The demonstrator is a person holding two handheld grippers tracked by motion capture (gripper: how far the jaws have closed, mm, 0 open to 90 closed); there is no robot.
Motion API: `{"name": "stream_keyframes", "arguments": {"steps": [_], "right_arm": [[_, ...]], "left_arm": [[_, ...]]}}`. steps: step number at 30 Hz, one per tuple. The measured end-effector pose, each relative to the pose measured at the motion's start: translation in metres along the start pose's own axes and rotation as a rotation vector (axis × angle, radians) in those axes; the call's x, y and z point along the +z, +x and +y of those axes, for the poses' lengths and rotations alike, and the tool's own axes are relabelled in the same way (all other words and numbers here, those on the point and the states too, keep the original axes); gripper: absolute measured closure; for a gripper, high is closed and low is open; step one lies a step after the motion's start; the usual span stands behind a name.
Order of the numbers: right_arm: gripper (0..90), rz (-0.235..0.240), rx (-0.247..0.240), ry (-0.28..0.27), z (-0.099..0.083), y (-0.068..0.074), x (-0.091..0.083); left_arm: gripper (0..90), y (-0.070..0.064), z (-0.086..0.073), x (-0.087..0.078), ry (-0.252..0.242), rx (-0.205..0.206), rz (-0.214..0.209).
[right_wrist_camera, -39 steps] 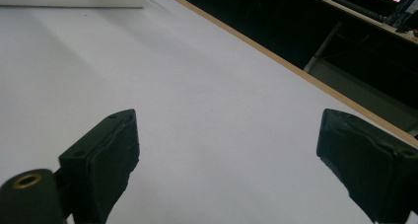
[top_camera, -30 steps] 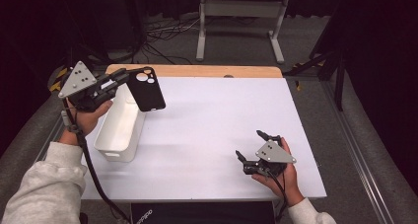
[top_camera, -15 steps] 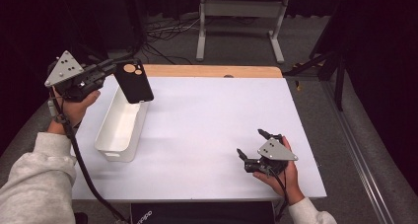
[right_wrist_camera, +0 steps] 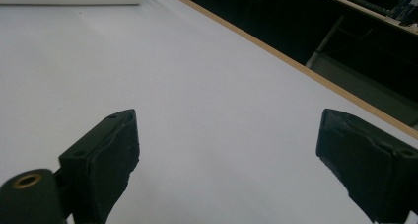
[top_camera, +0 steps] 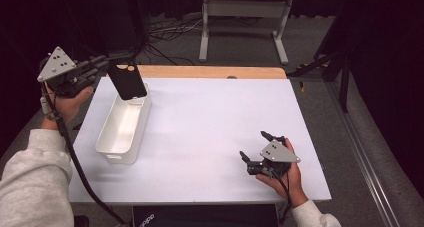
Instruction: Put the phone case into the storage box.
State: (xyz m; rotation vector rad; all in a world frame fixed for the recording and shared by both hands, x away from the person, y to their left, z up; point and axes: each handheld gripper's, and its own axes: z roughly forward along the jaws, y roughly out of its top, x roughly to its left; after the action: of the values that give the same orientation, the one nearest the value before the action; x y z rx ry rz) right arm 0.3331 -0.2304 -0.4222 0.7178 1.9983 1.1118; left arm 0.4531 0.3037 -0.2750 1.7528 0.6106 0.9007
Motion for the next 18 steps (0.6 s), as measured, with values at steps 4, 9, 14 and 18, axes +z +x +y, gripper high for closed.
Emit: {"name": "stream_keyframes", "arguments": {"steps": [4, 9, 14, 18], "right_arm": [[10.3, 0.003, 0.007, -0.001, 0.002, -0.001, 0.001], [10.5, 0.008, 0.015, -0.004, 0.003, -0.001, 0.004], [10.5, 0.015, 0.021, 0.007, 0.001, -0.001, 0.007], [10.8, 0.022, 0.009, 0.017, 0.000, 0.001, 0.008]], "left_arm": [[80.4, 0.005, -0.005, 0.002, 0.010, -0.007, -0.001], [80.4, 0.011, -0.012, 0.010, 0.046, -0.009, 0.021], [80.4, 0.016, -0.018, 0.020, 0.051, 0.016, 0.007], [80.4, 0.019, -0.029, 0.031, 0.055, 0.007, -0.005]]}}
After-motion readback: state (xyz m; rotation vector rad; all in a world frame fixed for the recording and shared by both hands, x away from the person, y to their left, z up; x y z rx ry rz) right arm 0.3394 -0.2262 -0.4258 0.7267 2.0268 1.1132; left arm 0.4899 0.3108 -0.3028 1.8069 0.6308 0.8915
